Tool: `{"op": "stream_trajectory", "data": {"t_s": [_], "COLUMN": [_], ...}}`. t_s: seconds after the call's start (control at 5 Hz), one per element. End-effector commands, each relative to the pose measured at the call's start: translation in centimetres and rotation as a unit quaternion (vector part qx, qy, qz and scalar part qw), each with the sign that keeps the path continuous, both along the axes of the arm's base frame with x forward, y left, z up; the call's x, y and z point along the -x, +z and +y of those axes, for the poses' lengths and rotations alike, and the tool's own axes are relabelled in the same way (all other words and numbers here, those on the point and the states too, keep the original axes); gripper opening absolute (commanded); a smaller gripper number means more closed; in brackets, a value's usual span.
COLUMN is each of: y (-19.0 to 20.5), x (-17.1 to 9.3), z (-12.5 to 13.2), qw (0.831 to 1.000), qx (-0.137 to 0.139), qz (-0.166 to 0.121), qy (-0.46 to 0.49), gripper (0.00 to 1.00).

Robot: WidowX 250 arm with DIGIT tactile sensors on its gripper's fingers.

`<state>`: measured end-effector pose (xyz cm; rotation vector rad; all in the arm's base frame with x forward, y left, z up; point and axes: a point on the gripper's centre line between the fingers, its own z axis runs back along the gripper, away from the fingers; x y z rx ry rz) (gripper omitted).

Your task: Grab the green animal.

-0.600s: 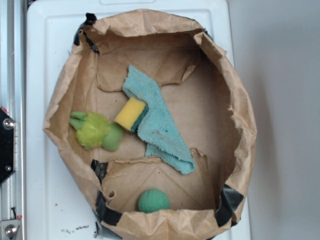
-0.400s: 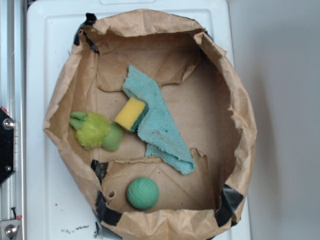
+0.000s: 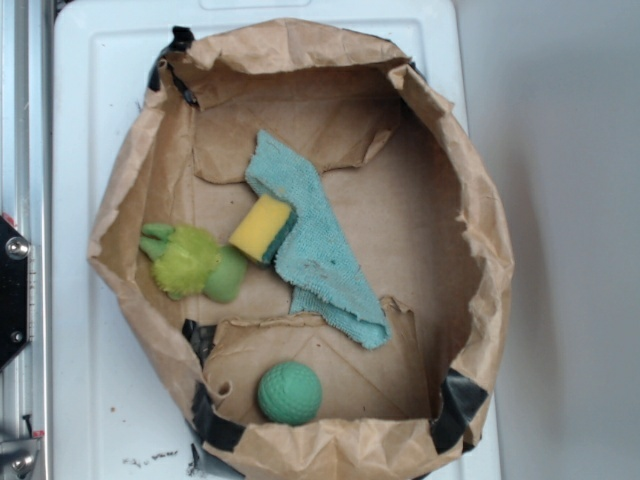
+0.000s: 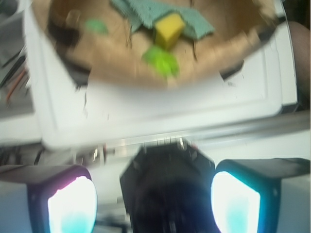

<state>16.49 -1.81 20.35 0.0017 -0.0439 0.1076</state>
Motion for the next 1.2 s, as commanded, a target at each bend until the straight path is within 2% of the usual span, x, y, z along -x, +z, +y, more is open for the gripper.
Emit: {"op": "stream_trajectory", "data": {"t_s": [0.0,0.2,0.4,0.6,0.8,1.0], "y": [-1.7,-2.8,-5.0,-7.2,-9.4,-11.2], "x": [-7.9,-8.7,-9.5,-9.3,-9.0,-8.9], "z": [0.9,1.9,2.6,3.4,3.1,2.8], "qw": [0.999,0.997,0.996,0.995,0.997,0.997], "qx": [-0.014,-0.037,-0.048,-0.047,-0.02,-0.025], "qz": [-0.035,-0.07,-0.076,-0.073,-0.046,-0.038], "qy": [0.014,0.003,-0.017,-0.039,-0.055,-0.067], "gripper": [1.0,1.0,1.0,1.0,1.0,1.0]}}
